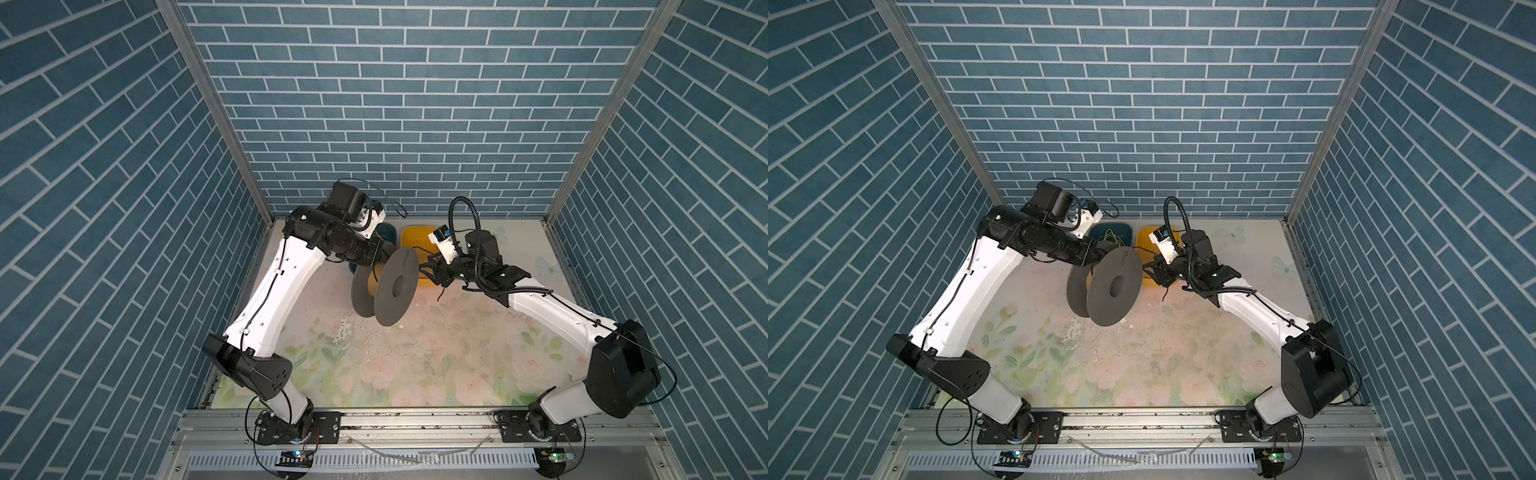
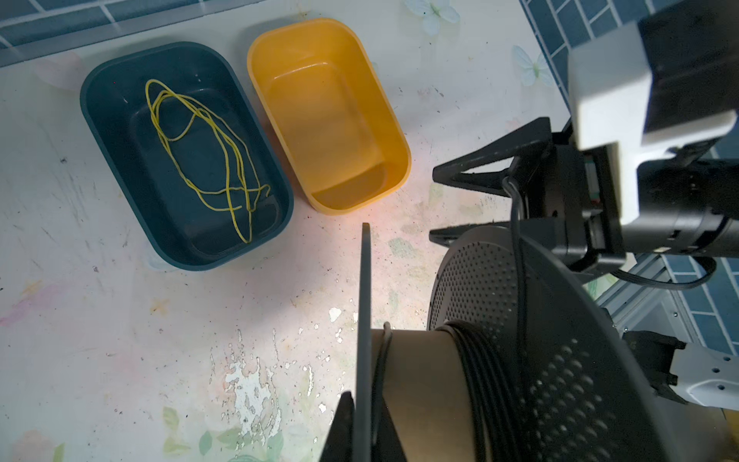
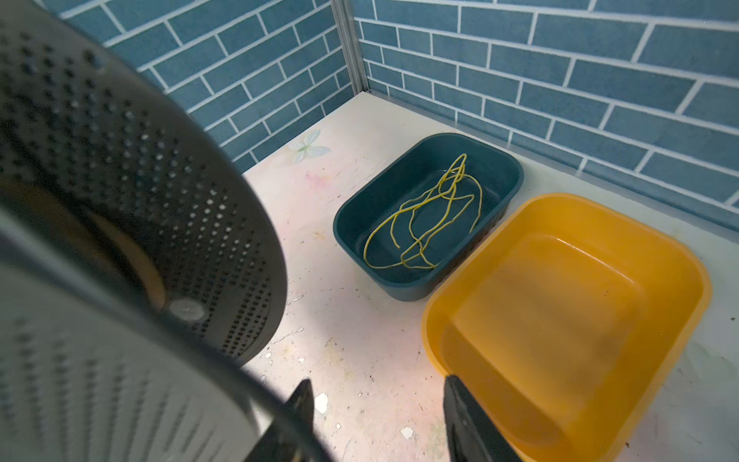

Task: Wrap the cables

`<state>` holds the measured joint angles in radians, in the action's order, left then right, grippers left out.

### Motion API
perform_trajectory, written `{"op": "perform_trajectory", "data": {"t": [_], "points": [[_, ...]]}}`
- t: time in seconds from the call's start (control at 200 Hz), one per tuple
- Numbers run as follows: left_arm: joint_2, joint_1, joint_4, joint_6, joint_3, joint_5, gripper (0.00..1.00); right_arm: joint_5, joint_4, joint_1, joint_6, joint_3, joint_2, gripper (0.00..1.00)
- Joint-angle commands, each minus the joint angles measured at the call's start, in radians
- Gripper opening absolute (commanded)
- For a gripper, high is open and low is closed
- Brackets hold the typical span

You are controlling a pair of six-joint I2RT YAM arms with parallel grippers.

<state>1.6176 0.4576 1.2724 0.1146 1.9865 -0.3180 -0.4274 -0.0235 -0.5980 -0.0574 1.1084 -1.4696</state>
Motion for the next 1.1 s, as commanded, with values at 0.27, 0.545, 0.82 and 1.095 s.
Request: {"op": "perform_trajectory", "data": {"t": [0.27,0.545,0.82,1.095], "points": [[0.029,-0.011,0.004,-0.012,0.042,-0.067,0.0,-0.011,-0.075,0.01,-0.007,-0.08,0.175,0.6],[0.037,-0.012,0.01,-0.017,0.044,-0.068,0.0,-0.008,-0.144,0.034,-0.007,-0.093,0.215,0.6],[0.044,-0.012,0.005,-0.016,0.033,-0.079,0.0,0.004,-0.182,0.067,-0.007,-0.138,0.259,0.54],[0.044,-0.013,0.003,-0.021,0.023,-0.083,0.0,0.038,-0.207,0.09,-0.005,-0.168,0.301,0.34]]}}
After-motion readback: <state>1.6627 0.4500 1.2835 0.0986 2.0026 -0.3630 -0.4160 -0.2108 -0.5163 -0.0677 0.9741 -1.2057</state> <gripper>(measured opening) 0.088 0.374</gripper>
